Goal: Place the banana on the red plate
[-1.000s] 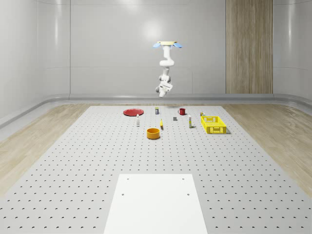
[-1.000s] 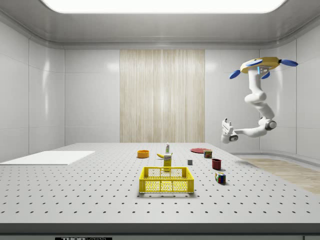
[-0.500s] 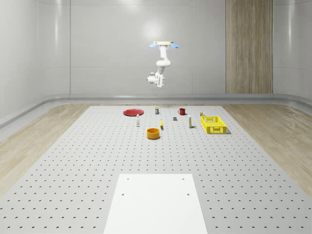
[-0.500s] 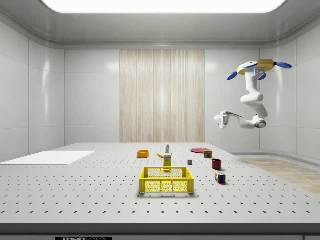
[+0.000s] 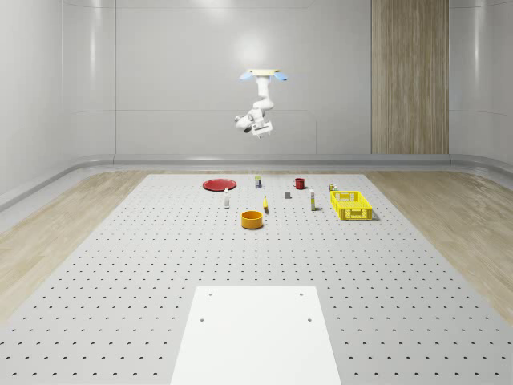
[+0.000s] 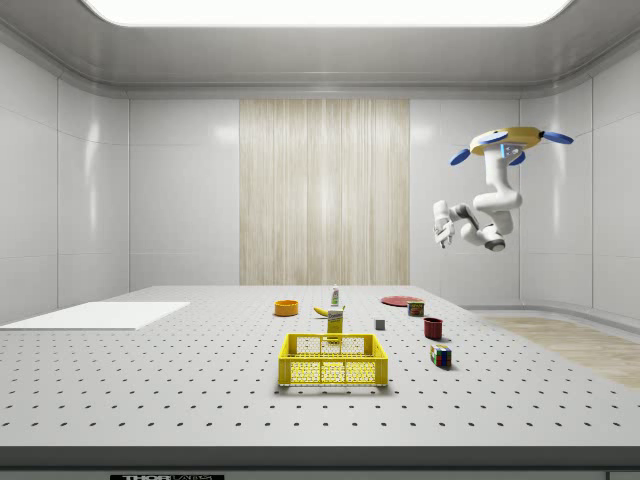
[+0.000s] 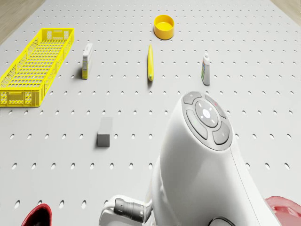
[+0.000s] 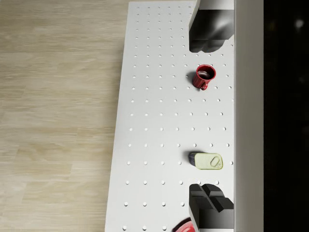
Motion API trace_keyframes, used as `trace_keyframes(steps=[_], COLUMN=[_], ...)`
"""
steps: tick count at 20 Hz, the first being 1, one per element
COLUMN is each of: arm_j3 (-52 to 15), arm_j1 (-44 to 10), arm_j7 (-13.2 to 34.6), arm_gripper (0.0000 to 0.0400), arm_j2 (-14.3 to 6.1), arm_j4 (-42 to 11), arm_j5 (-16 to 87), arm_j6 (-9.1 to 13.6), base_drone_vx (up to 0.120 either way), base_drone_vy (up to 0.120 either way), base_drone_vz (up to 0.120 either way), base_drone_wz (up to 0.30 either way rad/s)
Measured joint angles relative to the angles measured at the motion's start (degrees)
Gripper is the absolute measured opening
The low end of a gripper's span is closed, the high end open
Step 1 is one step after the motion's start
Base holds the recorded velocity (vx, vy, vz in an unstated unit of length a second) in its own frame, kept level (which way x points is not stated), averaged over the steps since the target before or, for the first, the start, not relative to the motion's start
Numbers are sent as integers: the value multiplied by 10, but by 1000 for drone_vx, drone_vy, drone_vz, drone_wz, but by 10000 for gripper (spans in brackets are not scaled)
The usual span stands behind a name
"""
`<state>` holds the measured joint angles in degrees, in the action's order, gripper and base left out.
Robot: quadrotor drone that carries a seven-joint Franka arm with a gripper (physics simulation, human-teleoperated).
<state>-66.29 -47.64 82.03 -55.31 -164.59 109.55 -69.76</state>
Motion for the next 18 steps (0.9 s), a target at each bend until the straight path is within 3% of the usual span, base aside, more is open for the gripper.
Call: trace_keyframes(steps=[4,8,12,18], arm_j3=[-28,-43,-53,-64], arm_j1=[-57,-89,-107,-123], arm_j7=[37,59,72,84], arm_gripper=[400,400,400,400], arm_j2=[-22,-39,-54,-75], arm_j4=[-10,-13,-13,-13], arm_j5=[31,40,40,34], arm_j6=[23,30,28,17], base_drone_vx=[0,10,120,120], base_drone_vy=[-120,-20,0,0], base_drone_vz=[-120,-10,-10,-120], base_drone_wz=[0,0,0,0])
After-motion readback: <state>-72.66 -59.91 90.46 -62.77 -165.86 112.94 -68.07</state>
